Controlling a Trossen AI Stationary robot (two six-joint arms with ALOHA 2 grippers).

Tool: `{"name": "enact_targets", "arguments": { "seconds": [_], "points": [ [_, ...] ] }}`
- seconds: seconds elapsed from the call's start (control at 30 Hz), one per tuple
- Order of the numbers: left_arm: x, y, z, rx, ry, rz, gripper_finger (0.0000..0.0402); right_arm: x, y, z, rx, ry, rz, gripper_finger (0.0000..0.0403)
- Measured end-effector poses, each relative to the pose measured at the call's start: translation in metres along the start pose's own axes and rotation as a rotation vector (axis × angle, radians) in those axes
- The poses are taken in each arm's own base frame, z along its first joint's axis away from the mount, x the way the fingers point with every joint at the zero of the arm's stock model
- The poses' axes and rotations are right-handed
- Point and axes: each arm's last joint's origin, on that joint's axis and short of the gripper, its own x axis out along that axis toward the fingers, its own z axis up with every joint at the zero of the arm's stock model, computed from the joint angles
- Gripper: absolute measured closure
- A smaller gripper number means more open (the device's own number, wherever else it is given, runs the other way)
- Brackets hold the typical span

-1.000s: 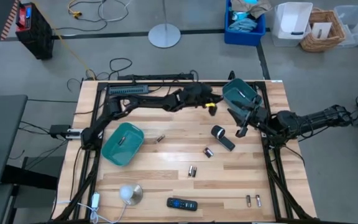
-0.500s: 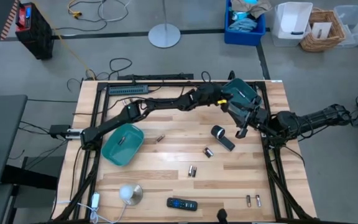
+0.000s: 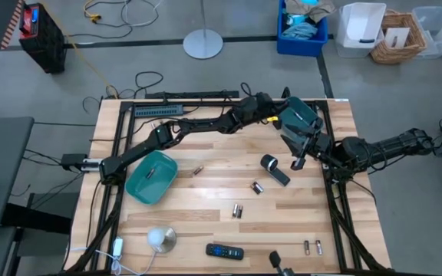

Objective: Sort batteries
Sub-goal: Put the silver battery into the blue bin

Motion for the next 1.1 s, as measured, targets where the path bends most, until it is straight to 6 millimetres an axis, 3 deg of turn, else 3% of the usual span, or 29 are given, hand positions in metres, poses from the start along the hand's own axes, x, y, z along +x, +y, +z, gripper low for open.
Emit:
{"name": "enact_targets", "arguments": {
  "seconds": [0.17, 0.37, 0.7, 1.1],
  "points": [
    [0.002, 0.012, -0.01, -0.067, -0.104, -0.079, 0.0362, 0.0, -0.001, 0.002, 0.004, -0.014, -0.004, 0.0211],
    [0.002, 0.029, -0.052, -0.158, -0.128, 0.016, 0.0362, 0.0, 0.0, 0.003, 0.001, -0.031, -0.005, 0.0211],
    [0.003, 0.021, -0.059, -0.078, -0.101, 0.08, 0.0362, 0.0, -0.001, 0.004, -0.006, -0.033, -0.007, 0.0211],
    [0.004, 0.038, -0.062, -0.316, -0.07, 0.178, 0.0357, 0.001, -0.002, 0.004, -0.014, -0.036, -0.018, 0.0211]
  ]
}}
